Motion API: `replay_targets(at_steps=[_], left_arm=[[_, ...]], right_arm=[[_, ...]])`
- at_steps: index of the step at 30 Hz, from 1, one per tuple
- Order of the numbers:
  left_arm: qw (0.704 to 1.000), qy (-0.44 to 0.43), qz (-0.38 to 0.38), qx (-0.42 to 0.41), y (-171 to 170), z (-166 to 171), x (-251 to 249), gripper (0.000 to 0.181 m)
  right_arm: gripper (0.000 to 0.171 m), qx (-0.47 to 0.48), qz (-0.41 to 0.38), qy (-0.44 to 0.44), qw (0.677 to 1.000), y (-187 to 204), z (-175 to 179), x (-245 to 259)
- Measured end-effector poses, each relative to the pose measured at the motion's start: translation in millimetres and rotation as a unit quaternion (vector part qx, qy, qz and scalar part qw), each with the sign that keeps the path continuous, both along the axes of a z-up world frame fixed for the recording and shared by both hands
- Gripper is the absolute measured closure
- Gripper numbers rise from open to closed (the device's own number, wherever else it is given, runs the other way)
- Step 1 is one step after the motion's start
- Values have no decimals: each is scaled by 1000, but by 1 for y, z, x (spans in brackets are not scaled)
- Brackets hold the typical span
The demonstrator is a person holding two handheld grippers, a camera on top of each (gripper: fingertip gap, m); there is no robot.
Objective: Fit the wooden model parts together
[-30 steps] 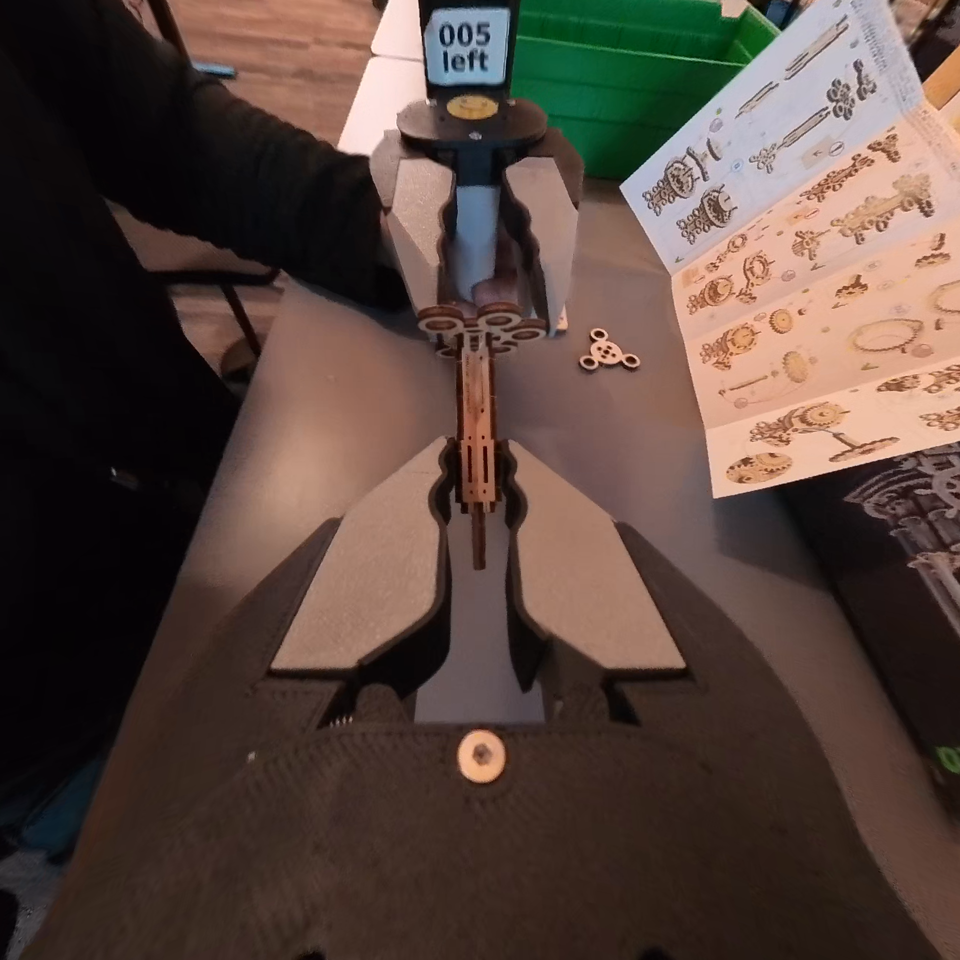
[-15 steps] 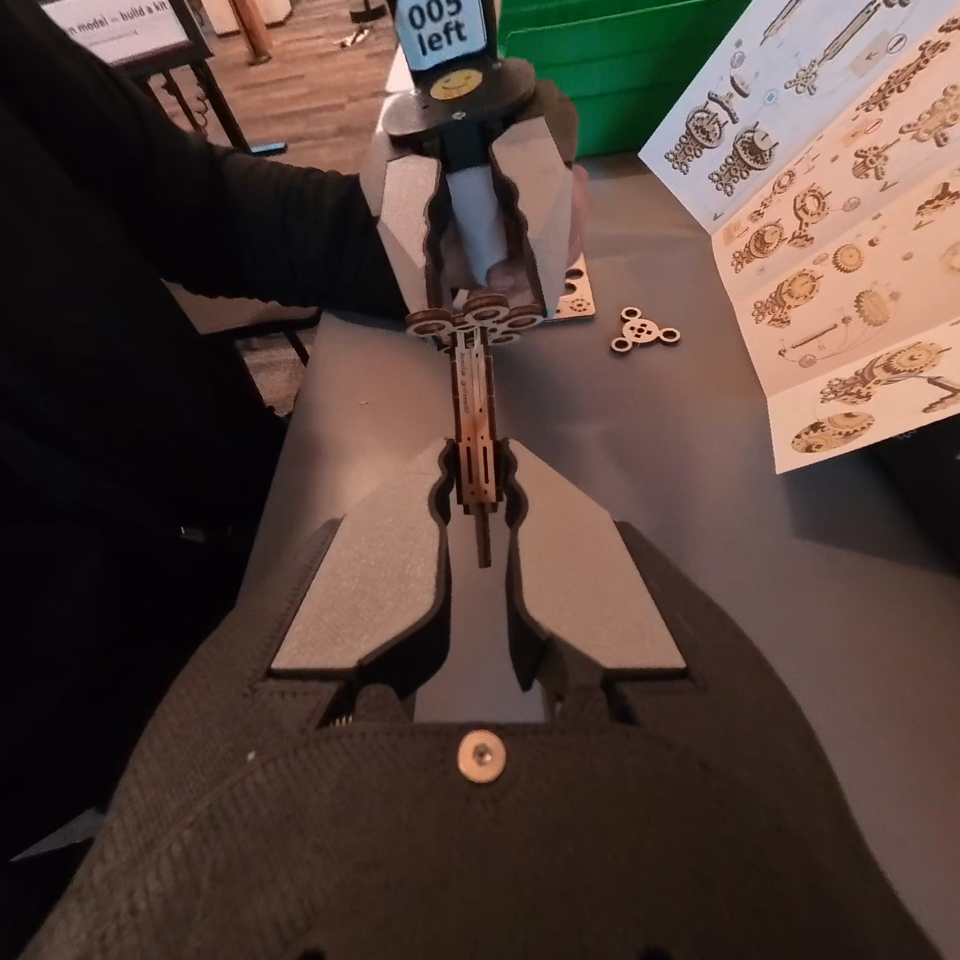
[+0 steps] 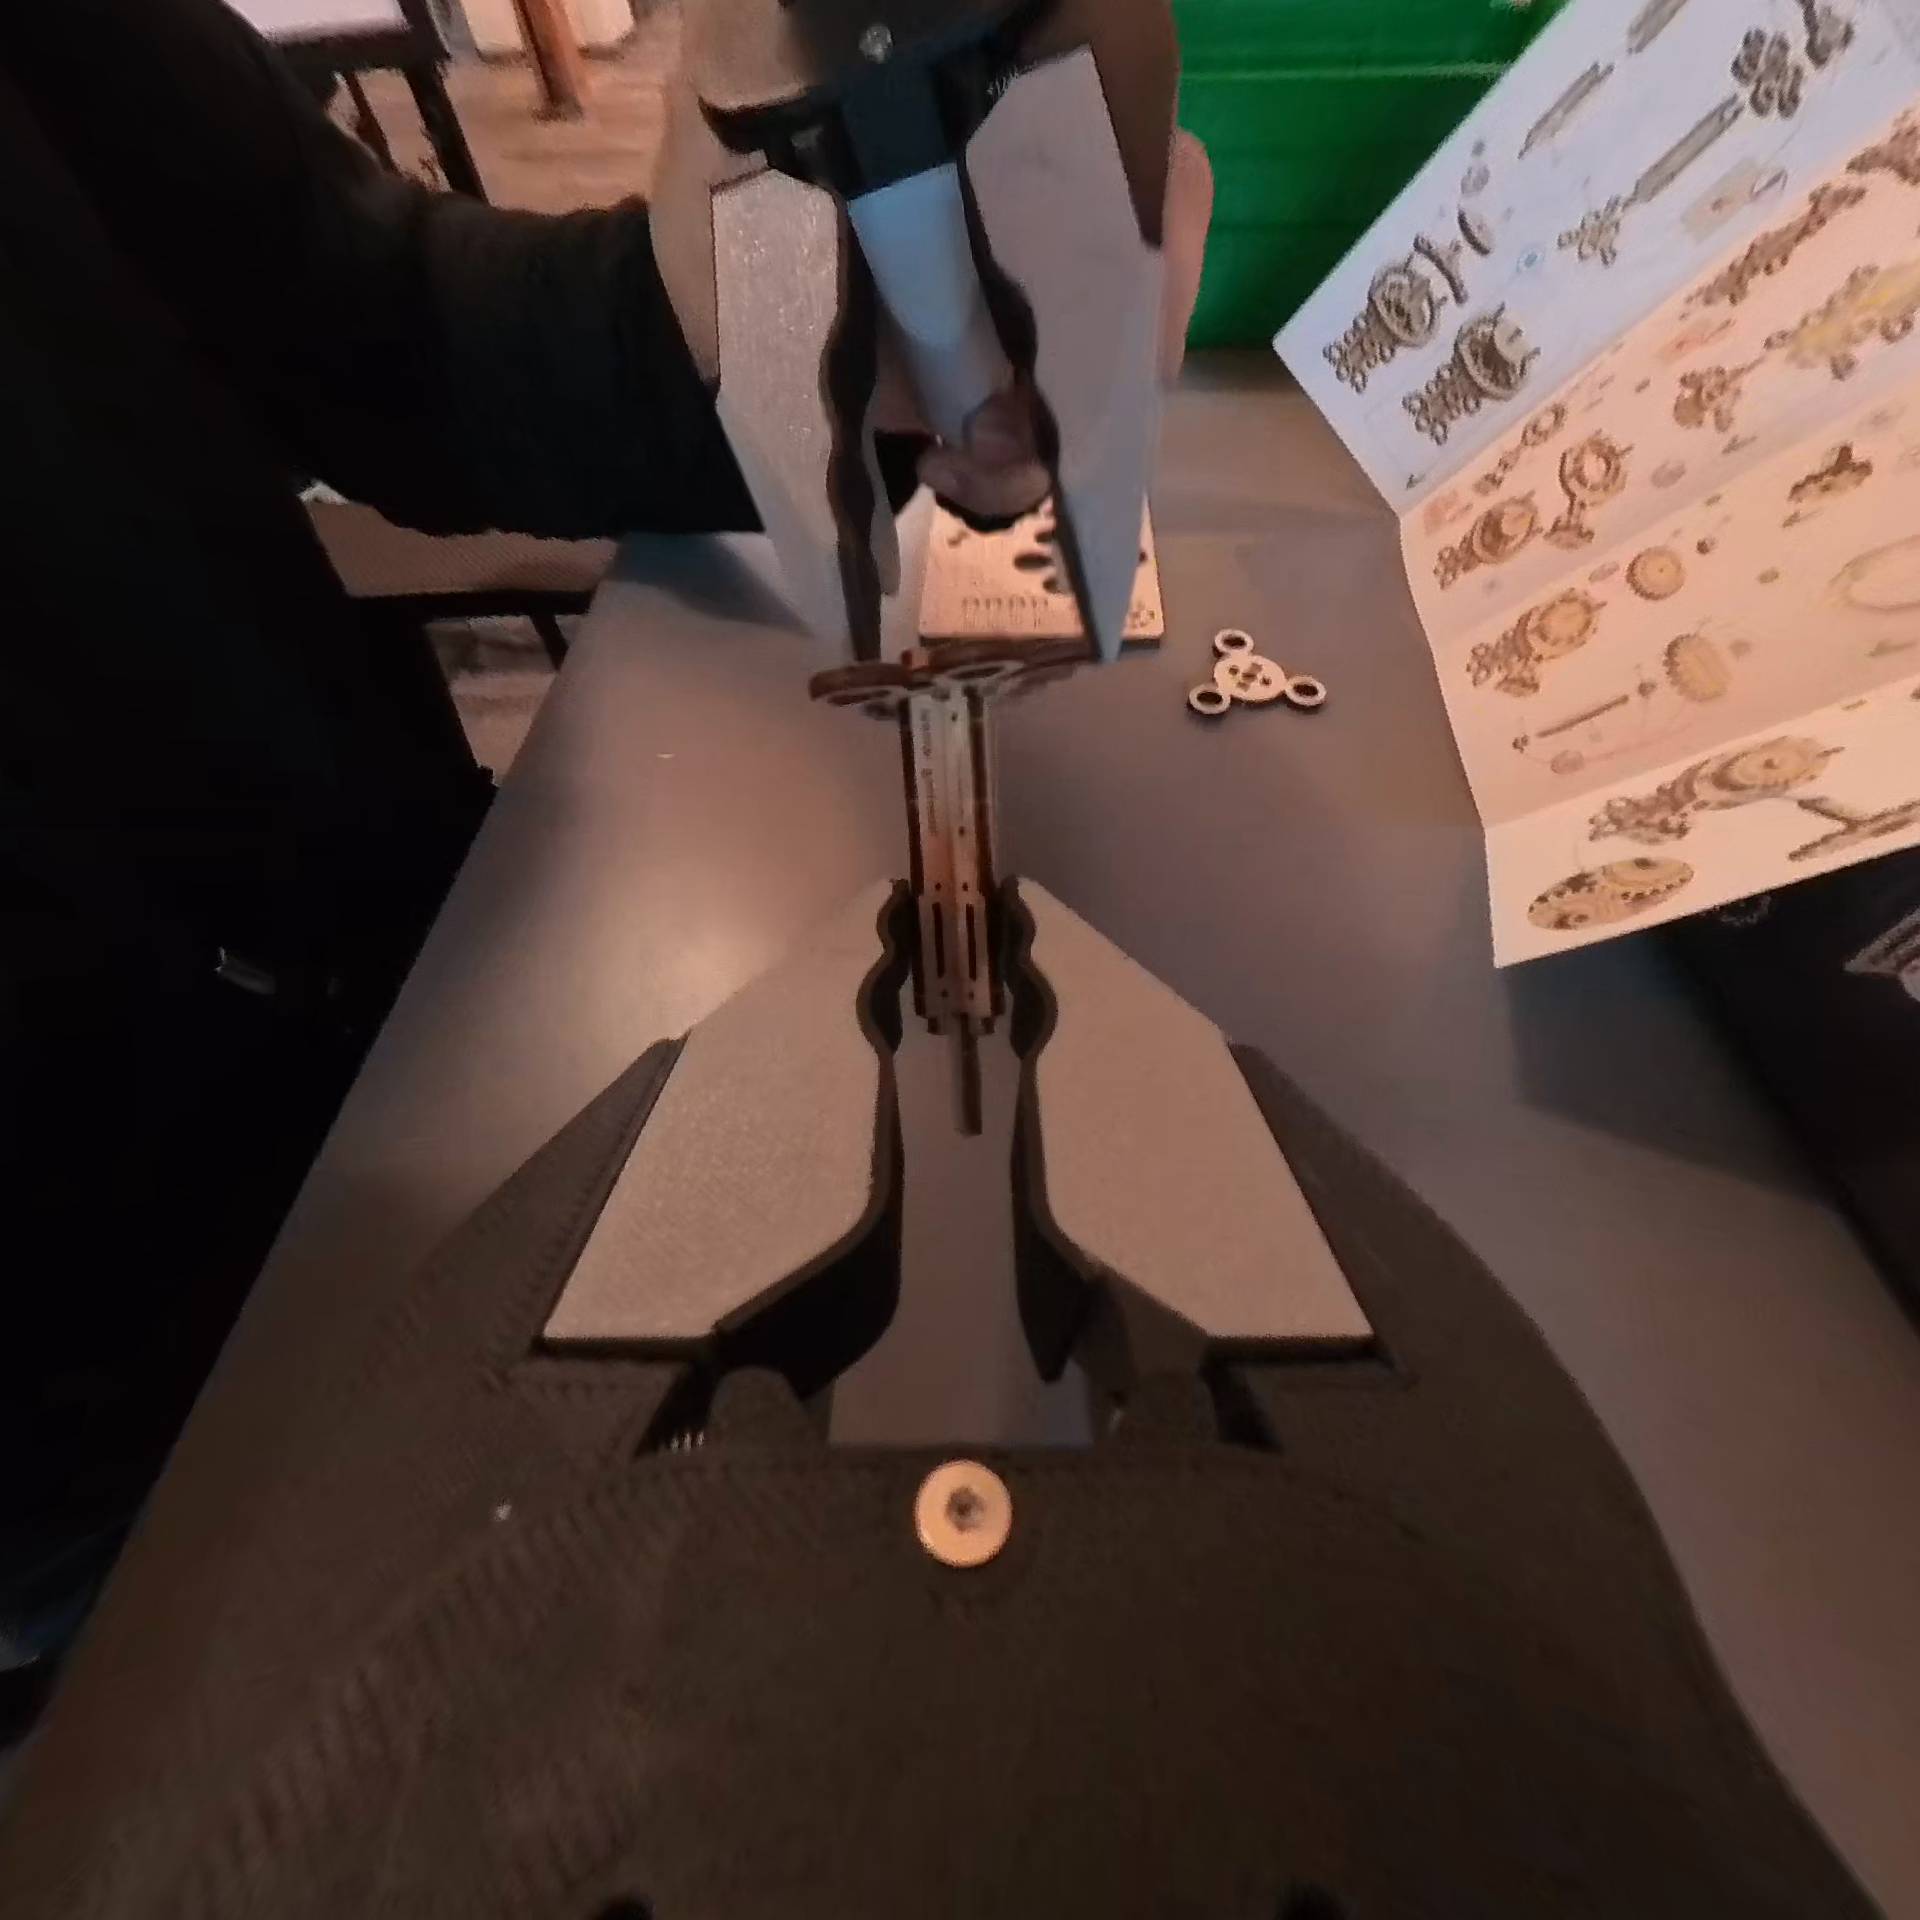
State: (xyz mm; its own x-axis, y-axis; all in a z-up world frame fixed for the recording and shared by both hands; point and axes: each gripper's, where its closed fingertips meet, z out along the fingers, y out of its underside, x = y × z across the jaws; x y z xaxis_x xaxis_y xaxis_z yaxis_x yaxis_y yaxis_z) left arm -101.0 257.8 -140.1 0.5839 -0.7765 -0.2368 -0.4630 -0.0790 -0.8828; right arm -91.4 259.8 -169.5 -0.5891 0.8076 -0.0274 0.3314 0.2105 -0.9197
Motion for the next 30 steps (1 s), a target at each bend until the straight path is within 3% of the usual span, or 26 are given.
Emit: replay_targets(at_steps=[11,18,30], left_arm=[[999,-24,21,-31,4,-10,-1,145],[992,-119,22,-37,8,13,-5,145],[991,-127,24,-25,-2,21,-17,134]], right_arm=[[159,-4,9,-7,1000,1,-8,-2],[158,-88,20,15,996,0,11,-4],[158,-92,18,78,993,6,22,-5]])
